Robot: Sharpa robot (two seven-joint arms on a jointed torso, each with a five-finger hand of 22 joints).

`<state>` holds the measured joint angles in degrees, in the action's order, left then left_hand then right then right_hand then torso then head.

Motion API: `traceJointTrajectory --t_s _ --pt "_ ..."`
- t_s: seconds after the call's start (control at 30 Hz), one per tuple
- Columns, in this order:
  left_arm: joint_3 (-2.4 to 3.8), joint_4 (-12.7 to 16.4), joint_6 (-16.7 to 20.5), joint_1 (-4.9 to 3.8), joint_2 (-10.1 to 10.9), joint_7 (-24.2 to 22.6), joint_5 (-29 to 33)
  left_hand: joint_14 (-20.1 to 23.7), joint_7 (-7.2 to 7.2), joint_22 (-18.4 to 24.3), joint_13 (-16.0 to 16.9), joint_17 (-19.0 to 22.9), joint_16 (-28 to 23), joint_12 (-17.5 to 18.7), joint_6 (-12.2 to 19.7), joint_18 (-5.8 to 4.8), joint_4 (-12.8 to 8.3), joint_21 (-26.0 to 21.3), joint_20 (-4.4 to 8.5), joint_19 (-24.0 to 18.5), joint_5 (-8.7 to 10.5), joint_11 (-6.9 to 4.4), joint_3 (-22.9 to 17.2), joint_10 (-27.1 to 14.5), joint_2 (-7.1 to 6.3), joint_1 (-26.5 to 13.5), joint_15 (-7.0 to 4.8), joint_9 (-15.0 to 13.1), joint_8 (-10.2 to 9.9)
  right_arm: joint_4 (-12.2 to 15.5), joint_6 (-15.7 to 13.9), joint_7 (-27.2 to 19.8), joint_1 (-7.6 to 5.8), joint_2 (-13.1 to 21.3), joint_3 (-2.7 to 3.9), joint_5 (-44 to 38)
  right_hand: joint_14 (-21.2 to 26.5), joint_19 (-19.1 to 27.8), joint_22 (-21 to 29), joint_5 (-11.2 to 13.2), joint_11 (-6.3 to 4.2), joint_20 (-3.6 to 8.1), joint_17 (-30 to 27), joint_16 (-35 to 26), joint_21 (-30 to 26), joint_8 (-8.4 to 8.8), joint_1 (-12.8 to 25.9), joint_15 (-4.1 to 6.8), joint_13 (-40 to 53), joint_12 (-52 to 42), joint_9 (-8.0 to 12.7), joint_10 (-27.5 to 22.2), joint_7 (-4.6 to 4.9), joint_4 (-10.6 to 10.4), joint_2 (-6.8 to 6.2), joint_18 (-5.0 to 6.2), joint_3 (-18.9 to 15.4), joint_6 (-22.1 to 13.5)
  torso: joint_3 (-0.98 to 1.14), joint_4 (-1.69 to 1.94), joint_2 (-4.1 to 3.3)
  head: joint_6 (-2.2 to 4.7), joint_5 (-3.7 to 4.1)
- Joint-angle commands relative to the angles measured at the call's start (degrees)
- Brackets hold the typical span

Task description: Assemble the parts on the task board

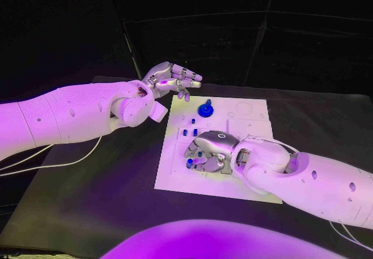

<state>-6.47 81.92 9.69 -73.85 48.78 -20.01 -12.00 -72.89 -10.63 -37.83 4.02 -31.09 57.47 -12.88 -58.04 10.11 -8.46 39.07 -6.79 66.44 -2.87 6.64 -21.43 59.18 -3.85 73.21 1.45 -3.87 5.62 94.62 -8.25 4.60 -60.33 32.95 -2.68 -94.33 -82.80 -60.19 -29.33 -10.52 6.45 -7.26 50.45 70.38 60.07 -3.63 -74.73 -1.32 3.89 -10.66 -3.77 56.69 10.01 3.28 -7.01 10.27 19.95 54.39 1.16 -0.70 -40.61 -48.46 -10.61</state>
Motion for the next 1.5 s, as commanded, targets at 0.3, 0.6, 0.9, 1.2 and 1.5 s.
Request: traceJointTrajectory --t_s 0.3,0.6,0.9,1.2,1.5 --pt "0.03 0.05 -0.66 -0.07 0.09 -0.43 0.16 0.49 0.05 0.09 -0.05 0.09 -0.15 -0.32 0.32 0.32 0.26 -0.30 -0.30 -0.20 0.11 0.06 -0.03 -0.37 0.34 -0.11 0.01 0.07 -0.38 3.03 -9.18 -4.06 -0.06 2.96 0.02 0.98 -0.36 -0.11 0.15 -0.59 0.07 0.02 1.18 0.71 -0.33 -0.26 -0.16 0.01 0.19 -1.50 -0.15 -0.07 0.11 0.07 -0.06 0.37 -1.28 0.26 0.05 -0.04 0.16 0.35 0.26" --pt "0.02 -0.13 -0.63 -0.07 0.27 -0.37 0.16 0.49 0.05 0.09 -0.05 0.09 -0.15 -0.32 0.32 0.32 0.26 -0.30 -0.30 -0.20 0.11 0.06 -0.03 -0.37 0.34 -0.11 0.01 0.07 -0.38 8.65 -12.85 -3.38 -3.05 13.49 0.12 19.21 -1.18 -1.81 -1.82 -0.71 -1.02 0.43 3.25 1.97 0.85 -0.72 0.61 0.69 1.50 -6.69 -0.33 8.04 0.13 -0.92 0.57 0.09 -2.59 1.88 -0.16 -0.21 0.63 1.67 2.99" --pt "0.00 -0.16 -0.67 -0.07 0.38 -0.38 0.16 0.51 0.06 0.11 -0.05 0.14 -0.16 -0.35 0.31 0.32 0.25 -0.33 -0.31 -0.20 0.11 0.06 -0.02 -0.43 0.35 -0.08 0.02 0.05 -0.36 10.02 -11.93 5.42 -5.85 24.05 0.08 26.99 -4.78 -10.59 -16.15 -3.92 -5.12 4.04 23.27 13.29 9.47 -5.84 4.68 4.39 38.42 -44.53 -1.82 19.82 -3.83 -6.10 1.00 -2.31 -11.54 5.05 -0.26 -0.93 1.29 2.72 6.77" --pt "-0.01 0.20 -0.58 -0.07 0.84 -0.34 0.17 0.51 0.06 0.11 -0.05 0.14 -0.16 -0.35 0.31 0.32 0.25 -0.33 -0.31 -0.20 0.11 0.06 -0.02 -0.43 0.35 -0.08 0.02 0.05 -0.36 10.52 -10.71 14.09 -5.92 28.42 -0.02 21.26 -5.39 -11.37 -18.06 -4.49 -4.98 3.75 29.30 15.98 10.51 -9.83 5.55 3.91 60.13 -61.58 -3.76 22.04 -3.80 -10.33 1.97 -2.67 -18.25 3.70 -0.26 -1.22 1.43 3.35 9.45" --pt "-0.02 0.29 -0.59 -0.07 1.19 -0.36 0.17 0.53 0.07 0.14 -0.04 0.17 -0.17 -0.40 0.27 0.32 0.27 -0.36 -0.32 -0.19 0.11 0.06 0.02 -0.47 0.33 -0.11 0.03 0.03 -0.32 11.34 -9.03 18.01 -4.23 29.52 -0.80 15.04 -5.42 -11.45 -18.30 -2.82 -4.88 3.57 30.02 16.27 10.52 -12.12 4.83 3.81 62.50 -62.68 -4.95 21.51 -3.77 -12.37 2.30 -2.73 -22.30 2.11 -0.21 -1.20 1.49 3.28 10.07"
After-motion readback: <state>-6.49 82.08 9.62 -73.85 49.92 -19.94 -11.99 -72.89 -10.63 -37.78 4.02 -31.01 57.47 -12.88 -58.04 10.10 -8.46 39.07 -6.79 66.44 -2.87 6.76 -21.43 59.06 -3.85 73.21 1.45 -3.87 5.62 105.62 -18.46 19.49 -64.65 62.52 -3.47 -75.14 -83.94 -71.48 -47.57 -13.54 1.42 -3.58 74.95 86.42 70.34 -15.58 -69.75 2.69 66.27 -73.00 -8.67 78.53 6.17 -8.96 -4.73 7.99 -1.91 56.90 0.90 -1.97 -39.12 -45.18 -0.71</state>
